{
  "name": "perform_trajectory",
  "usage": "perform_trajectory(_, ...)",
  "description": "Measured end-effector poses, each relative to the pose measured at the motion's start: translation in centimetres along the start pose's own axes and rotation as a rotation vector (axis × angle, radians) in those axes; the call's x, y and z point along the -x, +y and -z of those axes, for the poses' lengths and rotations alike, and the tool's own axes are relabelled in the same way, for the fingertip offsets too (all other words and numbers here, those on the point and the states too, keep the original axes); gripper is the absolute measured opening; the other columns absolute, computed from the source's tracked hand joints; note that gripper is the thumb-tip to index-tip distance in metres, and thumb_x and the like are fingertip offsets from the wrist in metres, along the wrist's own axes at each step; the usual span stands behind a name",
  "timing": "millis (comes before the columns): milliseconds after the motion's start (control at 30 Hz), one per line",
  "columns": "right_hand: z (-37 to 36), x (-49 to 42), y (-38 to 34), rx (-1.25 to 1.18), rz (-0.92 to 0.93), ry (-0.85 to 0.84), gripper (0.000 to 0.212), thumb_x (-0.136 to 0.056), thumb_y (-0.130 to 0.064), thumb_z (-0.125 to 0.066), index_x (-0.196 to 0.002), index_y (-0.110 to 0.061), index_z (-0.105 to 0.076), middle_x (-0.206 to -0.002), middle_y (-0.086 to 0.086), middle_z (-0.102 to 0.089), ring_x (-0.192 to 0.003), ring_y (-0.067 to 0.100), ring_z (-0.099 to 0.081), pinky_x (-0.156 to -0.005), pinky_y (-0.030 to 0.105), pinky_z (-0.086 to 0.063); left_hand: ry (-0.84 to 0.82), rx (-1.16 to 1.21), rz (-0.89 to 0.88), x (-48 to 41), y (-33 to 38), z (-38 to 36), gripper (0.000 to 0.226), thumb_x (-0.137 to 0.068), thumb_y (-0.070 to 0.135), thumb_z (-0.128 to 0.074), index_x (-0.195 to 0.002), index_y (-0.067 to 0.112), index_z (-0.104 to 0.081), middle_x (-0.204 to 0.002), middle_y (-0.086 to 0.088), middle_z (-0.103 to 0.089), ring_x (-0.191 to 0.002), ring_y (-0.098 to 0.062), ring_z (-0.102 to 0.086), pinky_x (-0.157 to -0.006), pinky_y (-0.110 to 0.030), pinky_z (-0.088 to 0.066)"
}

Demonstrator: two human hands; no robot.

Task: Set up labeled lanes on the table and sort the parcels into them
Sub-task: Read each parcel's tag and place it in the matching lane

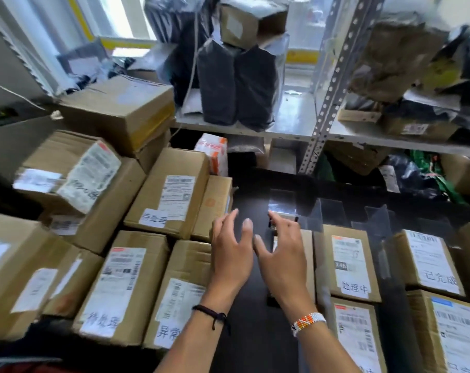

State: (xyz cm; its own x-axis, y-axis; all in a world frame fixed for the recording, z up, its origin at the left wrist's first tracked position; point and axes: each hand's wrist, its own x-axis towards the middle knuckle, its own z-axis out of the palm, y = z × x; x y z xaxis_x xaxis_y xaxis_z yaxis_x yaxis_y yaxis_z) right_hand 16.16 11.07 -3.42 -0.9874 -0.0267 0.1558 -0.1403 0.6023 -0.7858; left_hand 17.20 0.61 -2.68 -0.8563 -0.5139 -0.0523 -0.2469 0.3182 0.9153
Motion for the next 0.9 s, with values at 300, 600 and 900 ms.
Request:
perform_trajectory(300, -7.9, -0.9, -7.5, -0.09, -0.057, -0.389, 0.07, -0.094, -0.032, -0.074, -0.157, -0.026, -0.043, -0.149, 0.001, -0.051, -0.133, 0.016, -0.053, -0.112, 0.034, -0.045, 0.113, -0.22, 0.072, -6.3, -1.1, 14.3, 0.049, -0.106, 0.025, -0.05, -0.154, 0.012, -0.046, -0.156, -0.009, -0.043, -0.141, -0.027, -0.046, -0.118, -0.039, -0.037)
perform_trajectory(600, -12.8, -4.5, -10.0, -0.281, -0.296, -0.455, 0.067, -0.094, -0.029, -0.072, -0.155, -0.026, -0.044, -0.143, -0.005, -0.062, -0.132, 0.016, -0.058, -0.113, 0.046, -0.047, 0.022, -0.295, 0.21, -10.0, -2.4, 17.4, 0.059, -0.103, 0.011, -0.039, -0.162, 0.015, -0.036, -0.163, -0.01, -0.039, -0.149, -0.03, -0.037, -0.123, -0.043, -0.033)
perform_trajectory(900, -14.3, -5.8, -9.1, -0.578, -0.468, -0.471, 0.035, -0.105, -0.025, -0.063, -0.139, -0.026, -0.058, -0.128, -0.007, -0.071, -0.096, -0.003, -0.068, -0.06, 0.006, -0.049, -0.026, -0.093, 0.323, -11.3, -2.8, 17.8, 0.047, -0.101, 0.005, -0.042, -0.144, 0.017, -0.057, -0.095, 0.017, -0.06, -0.099, -0.021, -0.066, -0.078, -0.027, -0.05)
